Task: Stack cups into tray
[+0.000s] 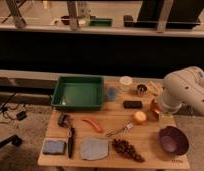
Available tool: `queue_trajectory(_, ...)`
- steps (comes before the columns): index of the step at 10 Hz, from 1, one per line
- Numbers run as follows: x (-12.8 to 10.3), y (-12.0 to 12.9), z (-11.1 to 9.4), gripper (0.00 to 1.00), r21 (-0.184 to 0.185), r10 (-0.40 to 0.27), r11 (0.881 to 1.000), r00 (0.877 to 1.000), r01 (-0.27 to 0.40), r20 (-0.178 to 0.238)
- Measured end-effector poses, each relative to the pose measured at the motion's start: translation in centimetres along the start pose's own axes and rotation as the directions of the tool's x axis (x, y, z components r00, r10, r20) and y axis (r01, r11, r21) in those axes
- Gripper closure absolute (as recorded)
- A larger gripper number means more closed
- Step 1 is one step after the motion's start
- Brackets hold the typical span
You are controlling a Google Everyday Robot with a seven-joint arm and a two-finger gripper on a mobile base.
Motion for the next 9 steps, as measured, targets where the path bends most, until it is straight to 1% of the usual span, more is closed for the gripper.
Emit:
queue_trajectory(2,0.1,-0.2,-0.1,0.20,0.005,0.002,1.000,1.000,-0.002,-0.005)
queue_trajectory(5,-0.2,-2.9,-0.2,0.20,0.053,0.001,0.999,1.000,0.000,-0.013)
queue_trajectory(7,-0.4,-3.9,-0.1,0.20,0.070,-0.003,0.998,1.000,0.004,-0.012)
queue_trajectory(9,-1.2,-4.5,0.1,0.20,0.074,-0.022,0.997,1.000,0.022,-0.002)
